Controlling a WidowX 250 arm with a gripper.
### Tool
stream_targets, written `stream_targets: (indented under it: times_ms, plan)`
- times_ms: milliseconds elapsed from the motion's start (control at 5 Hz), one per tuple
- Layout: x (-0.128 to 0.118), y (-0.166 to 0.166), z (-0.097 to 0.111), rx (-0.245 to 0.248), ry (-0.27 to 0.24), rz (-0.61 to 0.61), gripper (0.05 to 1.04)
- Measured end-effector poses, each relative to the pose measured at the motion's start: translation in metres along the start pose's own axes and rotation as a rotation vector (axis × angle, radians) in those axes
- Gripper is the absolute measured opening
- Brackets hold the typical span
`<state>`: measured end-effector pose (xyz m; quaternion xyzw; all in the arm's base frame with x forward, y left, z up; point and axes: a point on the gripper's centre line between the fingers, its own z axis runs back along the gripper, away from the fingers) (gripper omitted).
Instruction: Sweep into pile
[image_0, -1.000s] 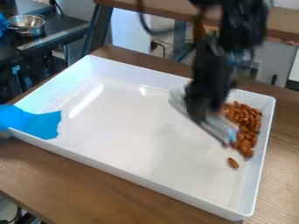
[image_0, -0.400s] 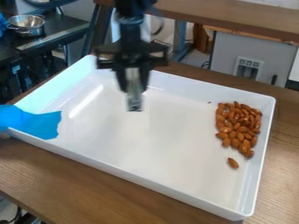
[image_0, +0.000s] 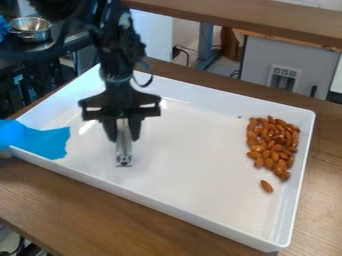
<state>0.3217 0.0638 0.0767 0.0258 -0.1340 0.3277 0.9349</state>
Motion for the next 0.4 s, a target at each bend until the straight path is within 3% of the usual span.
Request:
stream_targets:
  times_ms: [200,400]
  plan:
    - [-0.005,0.007,0.001,0.035,0.046,0.028,0.742]
    - [-0.004,0.009,0.016,0.047,0.057,0.015,0.984]
